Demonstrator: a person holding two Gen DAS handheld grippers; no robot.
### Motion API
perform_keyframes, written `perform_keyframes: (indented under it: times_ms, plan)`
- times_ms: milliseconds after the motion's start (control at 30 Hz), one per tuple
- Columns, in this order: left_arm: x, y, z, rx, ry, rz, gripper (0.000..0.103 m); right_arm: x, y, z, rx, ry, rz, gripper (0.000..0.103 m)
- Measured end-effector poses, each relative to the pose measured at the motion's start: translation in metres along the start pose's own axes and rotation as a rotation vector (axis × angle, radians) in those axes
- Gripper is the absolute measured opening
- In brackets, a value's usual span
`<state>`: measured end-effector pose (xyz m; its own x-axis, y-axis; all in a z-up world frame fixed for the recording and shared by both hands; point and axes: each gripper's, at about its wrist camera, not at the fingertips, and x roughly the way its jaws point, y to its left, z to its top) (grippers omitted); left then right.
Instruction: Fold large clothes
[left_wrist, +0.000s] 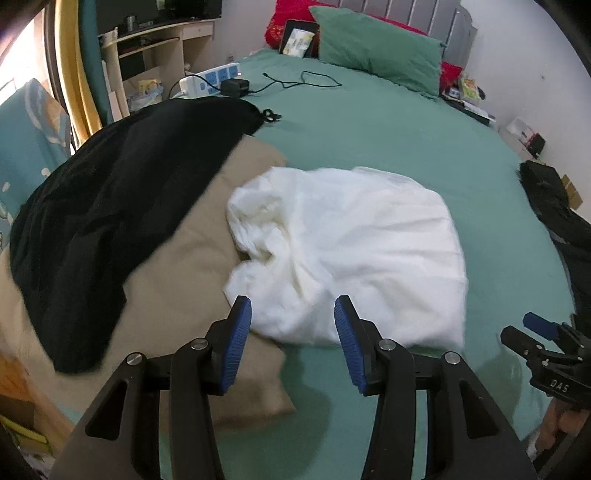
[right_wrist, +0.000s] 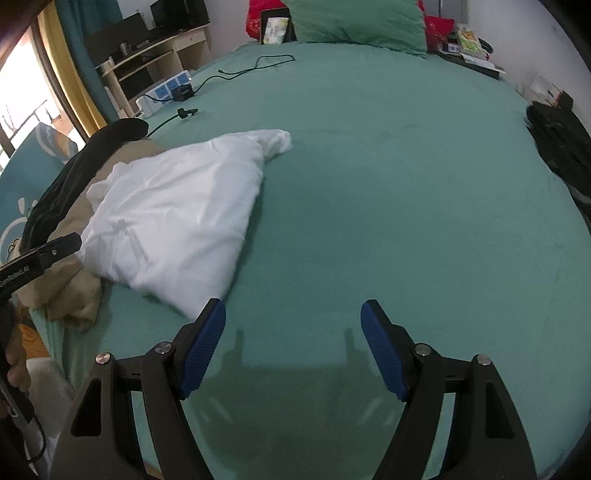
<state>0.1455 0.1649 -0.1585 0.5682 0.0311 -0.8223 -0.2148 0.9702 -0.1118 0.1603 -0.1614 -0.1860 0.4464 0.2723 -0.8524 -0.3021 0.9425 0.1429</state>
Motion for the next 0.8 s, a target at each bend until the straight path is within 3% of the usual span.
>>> perform_keyframes:
  times_ms: [467,700,800]
  plan:
    - [-0.067,-0.055,-0.032,0.064,-0.068,-0.016,0.05,-0.069,-0.044,-0.053,0.091,-0.038,-0.015,0.075]
    - [-0.102,-0.094,-0.052,0.171,-0.115,0.037,0.05,-0.099,-0.07,-0.07,0.155,-0.067,-0.012,0.075]
    - [-0.113,-0.105,-0.055,0.181,-0.121,0.02,0.05,-0.112,-0.08,-0.075,0.171,-0.082,-0.022,0.075]
